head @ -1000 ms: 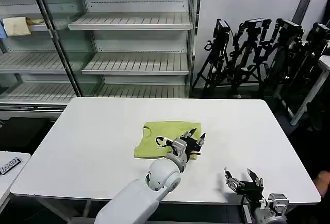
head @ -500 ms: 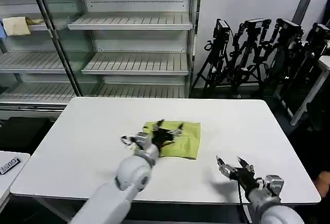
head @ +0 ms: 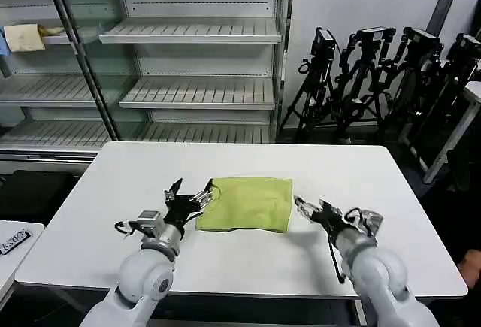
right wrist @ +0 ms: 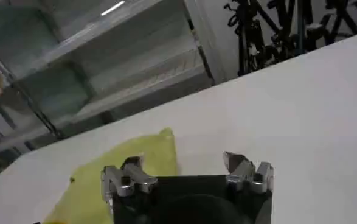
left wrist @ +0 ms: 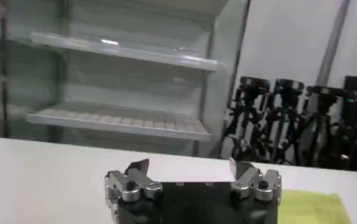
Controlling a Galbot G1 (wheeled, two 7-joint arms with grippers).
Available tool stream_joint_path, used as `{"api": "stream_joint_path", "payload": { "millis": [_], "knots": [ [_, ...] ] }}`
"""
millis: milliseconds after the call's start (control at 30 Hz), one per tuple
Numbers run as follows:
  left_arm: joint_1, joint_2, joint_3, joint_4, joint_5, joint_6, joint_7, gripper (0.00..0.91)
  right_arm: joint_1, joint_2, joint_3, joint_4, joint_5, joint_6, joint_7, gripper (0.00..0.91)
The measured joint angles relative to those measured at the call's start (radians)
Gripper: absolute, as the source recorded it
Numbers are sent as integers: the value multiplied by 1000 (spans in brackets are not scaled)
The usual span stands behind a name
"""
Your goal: Fold and organize the clothes.
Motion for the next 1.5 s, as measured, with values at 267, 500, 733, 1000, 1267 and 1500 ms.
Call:
{"api": "stream_joint_path", "payload": {
  "millis": [267,500,733,1000,1267,1500],
  "knots": [
    [68,11,-44,-41,26,-6,-5,907,181,51,-77,-192,38,-4,-5,867],
    [104,12,-58,-60,43,-9,-6,907,280,92,-119,-335,29,6,-3,907],
    [113,11,-66,-63,48,-10,-7,907,331,100,-169,-419,-88,41,-20,907],
    [122,8,-71,-63,51,-13,-8,907,367,100,-246,-455,-330,115,-56,907],
    [126,-2,-70,-60,56,-17,-8,907,389,105,-318,-496,-572,165,-79,907],
    [131,0,-70,-68,56,-18,-7,907,391,114,-350,-542,-745,192,-85,907]
  ]
}}
